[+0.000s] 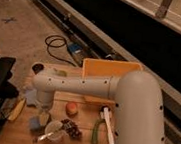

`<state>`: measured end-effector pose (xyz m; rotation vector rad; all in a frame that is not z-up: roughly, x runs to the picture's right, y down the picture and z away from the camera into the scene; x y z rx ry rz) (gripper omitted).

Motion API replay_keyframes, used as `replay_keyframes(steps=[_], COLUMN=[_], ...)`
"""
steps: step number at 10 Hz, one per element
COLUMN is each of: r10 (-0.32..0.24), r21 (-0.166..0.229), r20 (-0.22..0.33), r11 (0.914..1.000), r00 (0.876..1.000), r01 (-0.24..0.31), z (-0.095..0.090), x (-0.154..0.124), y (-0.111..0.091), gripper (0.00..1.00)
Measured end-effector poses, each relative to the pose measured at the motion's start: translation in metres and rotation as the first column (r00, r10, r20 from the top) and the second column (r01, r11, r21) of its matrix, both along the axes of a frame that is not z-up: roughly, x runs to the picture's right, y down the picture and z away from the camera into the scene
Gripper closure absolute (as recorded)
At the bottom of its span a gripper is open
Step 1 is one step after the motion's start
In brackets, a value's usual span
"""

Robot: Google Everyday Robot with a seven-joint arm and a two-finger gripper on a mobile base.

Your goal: Wipe table surface with sponge

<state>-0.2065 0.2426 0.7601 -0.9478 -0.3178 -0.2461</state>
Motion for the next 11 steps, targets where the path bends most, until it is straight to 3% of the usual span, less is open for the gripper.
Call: replay_keyframes(steps=[2,4,8,11], r10=[-0.005,-0.018,-0.039,-0.055], r21=[0.02,0.031,0.017,-0.001], r20=[0.009,0.038,0.117,0.142], r11=[0.9998,0.9994,0.9992,0.9985], r00=[1.0,0.999,0.992,0.988], r01=[0.004,0.017,0.037,0.055], z=[0.018,0.026,0.026,0.007], x=[-0.004,-0.02,-0.051,-0.06], y=[-0.023,-0.031,-0.011,0.016], gripper=[1.0,1.0,1.0,1.0])
